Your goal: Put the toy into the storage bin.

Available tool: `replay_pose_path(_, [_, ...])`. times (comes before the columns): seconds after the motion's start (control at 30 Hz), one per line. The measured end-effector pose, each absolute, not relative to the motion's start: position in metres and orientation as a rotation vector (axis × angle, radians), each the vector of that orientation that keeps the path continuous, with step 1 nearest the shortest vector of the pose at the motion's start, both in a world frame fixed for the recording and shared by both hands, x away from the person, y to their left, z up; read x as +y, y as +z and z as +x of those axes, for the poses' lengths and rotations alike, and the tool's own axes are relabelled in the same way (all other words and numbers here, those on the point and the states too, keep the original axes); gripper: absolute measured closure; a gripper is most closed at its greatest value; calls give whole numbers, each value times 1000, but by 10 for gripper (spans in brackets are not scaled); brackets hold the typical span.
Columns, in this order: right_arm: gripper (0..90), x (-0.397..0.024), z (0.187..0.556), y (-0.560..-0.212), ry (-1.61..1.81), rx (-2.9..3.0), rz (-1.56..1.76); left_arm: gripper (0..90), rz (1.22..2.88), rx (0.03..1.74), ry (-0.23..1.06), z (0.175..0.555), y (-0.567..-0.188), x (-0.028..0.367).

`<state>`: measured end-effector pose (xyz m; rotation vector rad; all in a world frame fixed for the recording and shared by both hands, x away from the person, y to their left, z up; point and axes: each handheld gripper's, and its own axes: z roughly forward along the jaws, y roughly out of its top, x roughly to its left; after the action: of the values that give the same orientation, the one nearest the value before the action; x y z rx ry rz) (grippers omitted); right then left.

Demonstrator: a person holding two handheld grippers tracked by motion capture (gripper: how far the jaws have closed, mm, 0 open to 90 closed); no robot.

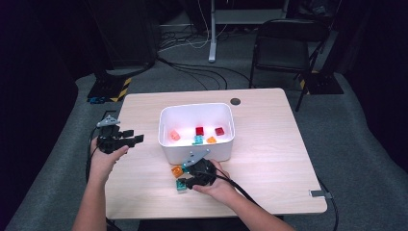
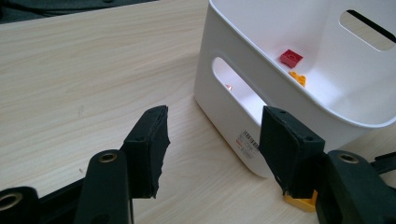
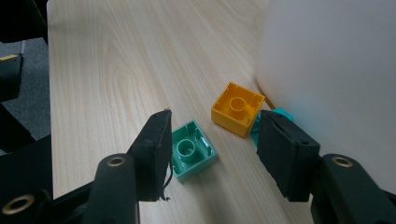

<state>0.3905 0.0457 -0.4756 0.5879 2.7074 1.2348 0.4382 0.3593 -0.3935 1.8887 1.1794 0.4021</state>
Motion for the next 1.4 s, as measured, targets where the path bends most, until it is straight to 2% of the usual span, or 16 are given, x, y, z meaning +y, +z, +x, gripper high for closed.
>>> replay_pose_path(0.9, [432,68,392,-501,1125,2818,473,421,1897,1183,400,437,-394,360])
replay_pose_path(1.1, [490,69,392,-504,1108,2831,457,421,1887,1190,402,437,-394,362])
replay_pose_path(1.2, [576,68,390,-504,1093,2837,449,421,1889,1185,404,437,-394,362])
replay_pose_path(1.4, [582,66,389,-502,1083,2838,451,422,1893,1188,403,436,-394,361])
